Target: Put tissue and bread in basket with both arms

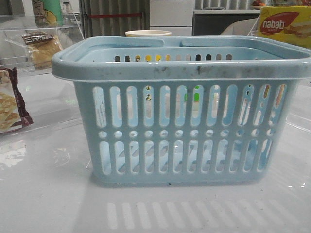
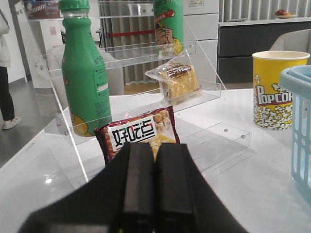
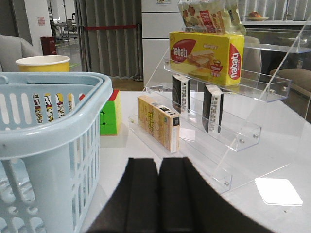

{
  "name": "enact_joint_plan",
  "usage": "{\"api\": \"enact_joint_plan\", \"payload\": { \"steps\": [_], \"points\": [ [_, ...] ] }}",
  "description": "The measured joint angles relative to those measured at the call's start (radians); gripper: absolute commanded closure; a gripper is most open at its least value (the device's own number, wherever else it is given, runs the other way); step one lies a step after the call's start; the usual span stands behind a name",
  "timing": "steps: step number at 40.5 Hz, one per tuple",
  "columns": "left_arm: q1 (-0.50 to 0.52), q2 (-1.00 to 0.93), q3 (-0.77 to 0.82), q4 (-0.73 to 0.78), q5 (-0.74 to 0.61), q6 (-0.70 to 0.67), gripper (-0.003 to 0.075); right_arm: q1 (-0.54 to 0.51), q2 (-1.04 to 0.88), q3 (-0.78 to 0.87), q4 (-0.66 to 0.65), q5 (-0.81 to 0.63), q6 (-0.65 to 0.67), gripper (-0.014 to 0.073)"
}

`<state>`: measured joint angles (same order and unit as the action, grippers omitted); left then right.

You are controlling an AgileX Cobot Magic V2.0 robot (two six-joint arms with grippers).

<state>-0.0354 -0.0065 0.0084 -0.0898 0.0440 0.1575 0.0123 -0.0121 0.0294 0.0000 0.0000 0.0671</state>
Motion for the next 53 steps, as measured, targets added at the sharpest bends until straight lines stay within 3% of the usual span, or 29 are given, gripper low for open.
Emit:
{"api": "enact_joint_plan", "payload": {
  "steps": [18,30,35,43,53],
  "points": [
    [0.0,0.0,-0.017,-0.035,-0.036,0.0,0.0629,0.0,0.0,-0.009,0.0,-0.026,0.0,0.0537],
    [-0.002,0.008,-0.329,-0.042,0.022,0.0,0.0629,0.0,0.002,-0.311,0.0,0.138,0.0,0.0537],
    [-0.002,0.075,-0.49,-0.042,0.099,0.0,0.0629,0.0,0.056,-0.456,-0.008,0.242,0.0,0.0537],
    [-0.002,0.255,-0.734,-0.042,0.343,0.0,0.0629,0.0,0.22,-0.67,-0.01,0.469,0.0,0.0537],
    [-0.002,0.413,-0.805,-0.042,0.587,0.0,0.0629,0.0,0.382,-0.724,-0.01,0.654,0.0,0.0537]
  ]
}}
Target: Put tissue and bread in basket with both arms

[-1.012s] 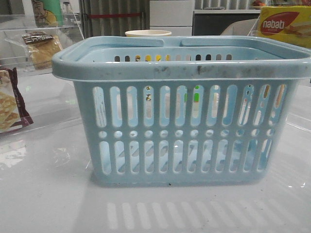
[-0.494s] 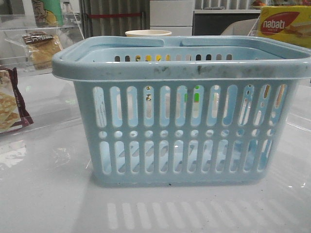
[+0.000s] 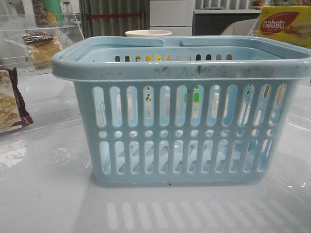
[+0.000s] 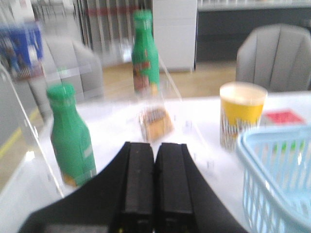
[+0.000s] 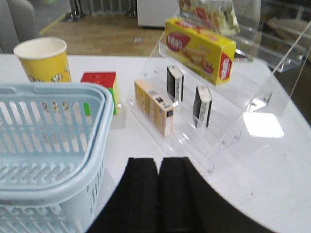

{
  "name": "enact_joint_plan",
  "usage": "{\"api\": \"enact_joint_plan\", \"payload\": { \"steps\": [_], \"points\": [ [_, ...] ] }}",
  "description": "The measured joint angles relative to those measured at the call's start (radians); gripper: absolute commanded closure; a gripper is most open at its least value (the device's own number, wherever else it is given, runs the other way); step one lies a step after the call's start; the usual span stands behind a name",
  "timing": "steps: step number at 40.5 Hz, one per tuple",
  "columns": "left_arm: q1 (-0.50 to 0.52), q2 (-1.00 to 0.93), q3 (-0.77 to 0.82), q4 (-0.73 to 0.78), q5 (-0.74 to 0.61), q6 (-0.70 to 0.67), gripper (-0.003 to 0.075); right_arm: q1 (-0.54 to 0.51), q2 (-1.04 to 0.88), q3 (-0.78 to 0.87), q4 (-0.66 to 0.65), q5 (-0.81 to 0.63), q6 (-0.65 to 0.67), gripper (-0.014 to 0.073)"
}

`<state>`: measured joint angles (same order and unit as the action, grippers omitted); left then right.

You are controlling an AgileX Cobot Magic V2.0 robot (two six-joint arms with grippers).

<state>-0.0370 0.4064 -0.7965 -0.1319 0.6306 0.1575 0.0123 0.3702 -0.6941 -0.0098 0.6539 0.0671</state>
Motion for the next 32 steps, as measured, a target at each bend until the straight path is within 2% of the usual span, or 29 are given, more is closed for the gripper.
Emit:
{"api": "enact_joint_plan", "payload": {
  "steps": [5,15,19,22,25,28,32],
  "points": [
    [0.0,0.046,0.026,0.0,0.061,0.0,0.0629,0.0,0.05,0.013,0.0,0.034,0.0,0.0537],
    [0.0,0.096,0.093,0.0,0.075,0.0,0.061,0.0,0.1,0.062,-0.005,0.086,0.0,0.0515],
    [0.0,0.113,0.108,0.0,0.083,0.0,0.0492,0.0,0.11,0.064,-0.028,0.105,0.0,0.0387],
    [0.0,0.124,0.109,0.0,0.084,0.0,0.0354,0.0,0.114,0.064,-0.039,0.116,0.0,0.02],
    [0.0,0.128,0.109,0.0,0.084,0.0,0.0267,0.0,0.114,0.064,-0.046,0.12,0.0,0.0084],
    [0.0,0.131,0.109,0.0,0.084,0.0,0.0261,0.0,0.114,0.064,-0.052,0.122,0.0,0.0038],
    [0.0,0.132,0.109,0.0,0.084,0.0,0.0268,0.0,0.114,0.064,-0.054,0.122,0.0,0.0042]
  ]
}}
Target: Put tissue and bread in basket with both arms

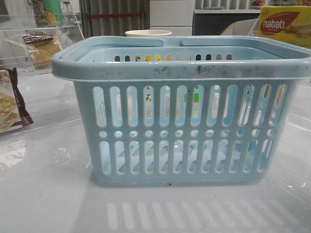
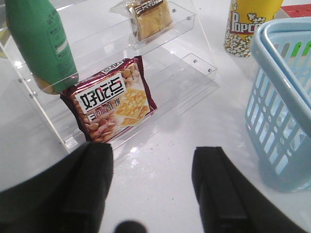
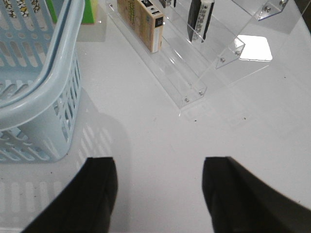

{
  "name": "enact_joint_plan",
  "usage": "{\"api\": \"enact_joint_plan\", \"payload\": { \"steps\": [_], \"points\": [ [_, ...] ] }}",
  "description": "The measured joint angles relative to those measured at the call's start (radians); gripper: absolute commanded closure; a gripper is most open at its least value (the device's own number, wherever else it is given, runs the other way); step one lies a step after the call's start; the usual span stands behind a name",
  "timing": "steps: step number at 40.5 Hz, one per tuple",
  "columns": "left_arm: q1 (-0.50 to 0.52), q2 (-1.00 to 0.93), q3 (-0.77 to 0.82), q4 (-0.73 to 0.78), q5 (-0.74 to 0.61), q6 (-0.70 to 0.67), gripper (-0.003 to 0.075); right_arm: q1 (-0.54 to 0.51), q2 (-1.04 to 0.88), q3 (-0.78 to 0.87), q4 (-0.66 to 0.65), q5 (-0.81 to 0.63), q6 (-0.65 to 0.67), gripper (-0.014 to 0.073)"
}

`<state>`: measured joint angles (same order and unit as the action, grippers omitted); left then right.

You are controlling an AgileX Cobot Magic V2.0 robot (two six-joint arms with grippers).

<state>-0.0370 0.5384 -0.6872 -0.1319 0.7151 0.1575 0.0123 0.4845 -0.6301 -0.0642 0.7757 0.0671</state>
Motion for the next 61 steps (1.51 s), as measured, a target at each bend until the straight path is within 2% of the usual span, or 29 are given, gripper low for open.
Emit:
{"api": "enact_joint_plan", "payload": {
  "steps": [7,15,30,37,44,52,61],
  "points": [
    [0.0,0.0,0.0,0.0,-0.002,0.0,0.0268,0.0,0.016,-0.002,-0.018,-0.006,0.007,0.0042],
    [0.0,0.0,0.0,0.0,-0.002,0.0,0.0268,-0.027,0.174,-0.105,-0.074,0.004,0.053,0.0042],
    [0.0,0.0,0.0,0.0,-0.004,0.0,0.0268,-0.157,0.689,-0.476,-0.046,0.094,0.05,0.0042],
    [0.0,0.0,0.0,0.0,-0.004,0.0,0.0268,-0.178,0.946,-0.689,0.019,0.162,0.003,0.0042],
    [0.0,0.0,0.0,0.0,-0.004,0.0,0.0268,-0.178,1.154,-0.86,0.032,0.186,-0.007,0.0042],
    [0.0,0.0,0.0,0.0,-0.004,0.0,0.0268,-0.178,1.32,-0.989,0.032,0.161,-0.009,0.0042],
    [0.0,0.0,0.0,0.0,-0.004,0.0,0.0268,-0.178,1.397,-1.01,0.032,0.063,-0.009,0.0042]
  ]
}}
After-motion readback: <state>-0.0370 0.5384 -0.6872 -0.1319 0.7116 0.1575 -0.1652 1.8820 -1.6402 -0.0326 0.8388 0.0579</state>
